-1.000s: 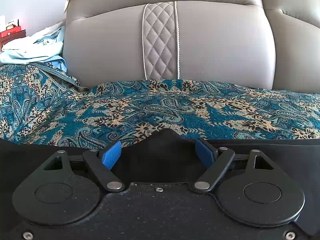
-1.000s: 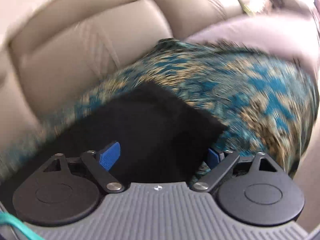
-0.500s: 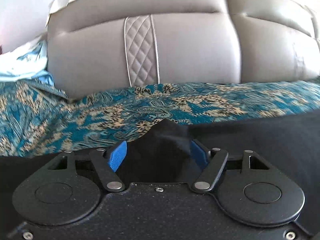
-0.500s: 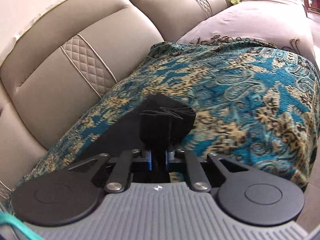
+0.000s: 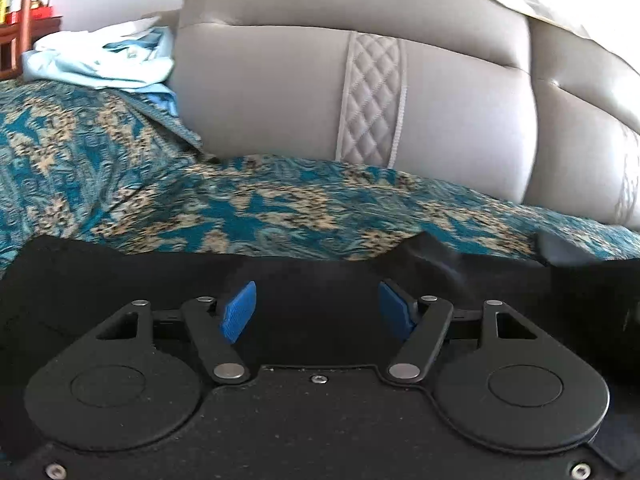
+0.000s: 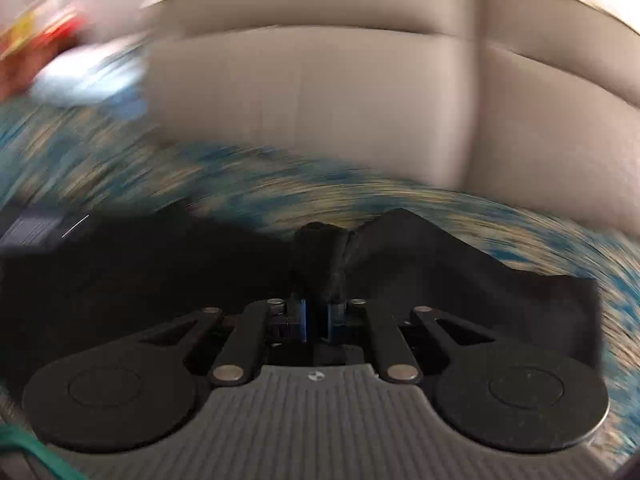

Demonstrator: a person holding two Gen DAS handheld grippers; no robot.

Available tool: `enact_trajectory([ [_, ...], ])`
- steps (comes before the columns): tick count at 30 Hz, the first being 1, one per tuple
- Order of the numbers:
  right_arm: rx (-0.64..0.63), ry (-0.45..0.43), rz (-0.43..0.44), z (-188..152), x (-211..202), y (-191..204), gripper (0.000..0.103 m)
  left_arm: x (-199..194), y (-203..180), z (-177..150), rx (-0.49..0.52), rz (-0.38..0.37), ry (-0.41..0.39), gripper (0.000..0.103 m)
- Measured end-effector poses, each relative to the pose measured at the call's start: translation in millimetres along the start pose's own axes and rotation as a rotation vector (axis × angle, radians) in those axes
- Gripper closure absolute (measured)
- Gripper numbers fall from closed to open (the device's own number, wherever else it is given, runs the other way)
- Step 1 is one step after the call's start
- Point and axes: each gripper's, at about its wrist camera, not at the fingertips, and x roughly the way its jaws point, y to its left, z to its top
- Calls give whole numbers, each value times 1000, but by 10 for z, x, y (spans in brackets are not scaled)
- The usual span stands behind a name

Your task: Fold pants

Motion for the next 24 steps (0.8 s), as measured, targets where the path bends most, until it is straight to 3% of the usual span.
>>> enact_trajectory([
  [4, -144, 34, 122, -135, 1, 573, 90, -21, 161, -44, -49, -3, 23, 37],
  [7, -182, 38, 154, -196, -26, 751, 89, -42, 229, -92, -60, -3, 33, 36],
  [13, -199, 26, 190, -237, -108, 794, 88, -166, 248, -134, -43, -13, 12, 34],
  [24, -233, 4, 240, -446, -283, 948, 89, -341, -23, -148, 0, -103, -29, 32],
])
